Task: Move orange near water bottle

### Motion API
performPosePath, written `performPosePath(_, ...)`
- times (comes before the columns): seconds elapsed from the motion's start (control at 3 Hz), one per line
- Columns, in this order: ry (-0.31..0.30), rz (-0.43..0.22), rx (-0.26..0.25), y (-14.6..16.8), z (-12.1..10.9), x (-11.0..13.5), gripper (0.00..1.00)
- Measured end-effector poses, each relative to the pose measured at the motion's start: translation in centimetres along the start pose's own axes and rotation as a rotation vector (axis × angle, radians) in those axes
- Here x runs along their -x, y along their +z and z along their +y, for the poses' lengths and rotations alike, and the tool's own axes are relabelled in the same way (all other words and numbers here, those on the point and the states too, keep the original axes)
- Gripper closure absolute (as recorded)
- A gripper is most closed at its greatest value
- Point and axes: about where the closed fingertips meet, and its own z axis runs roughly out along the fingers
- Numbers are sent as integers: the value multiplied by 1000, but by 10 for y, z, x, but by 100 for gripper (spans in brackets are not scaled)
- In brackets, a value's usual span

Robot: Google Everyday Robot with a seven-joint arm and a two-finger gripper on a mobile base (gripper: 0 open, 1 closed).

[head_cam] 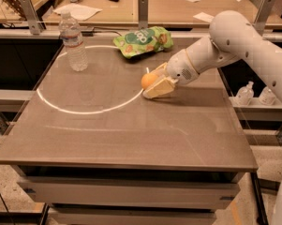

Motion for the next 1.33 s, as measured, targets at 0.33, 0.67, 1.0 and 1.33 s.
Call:
performPosePath(0.33, -1, -1, 0, -1, 1, 1, 87)
performPosePath(0.67, -1, -1, 0, -2, 1, 2, 100)
performPosePath(1.0, -1, -2, 0, -2, 1, 2, 100)
performPosePath(1.33, -49, -117, 32, -4, 10, 46, 100)
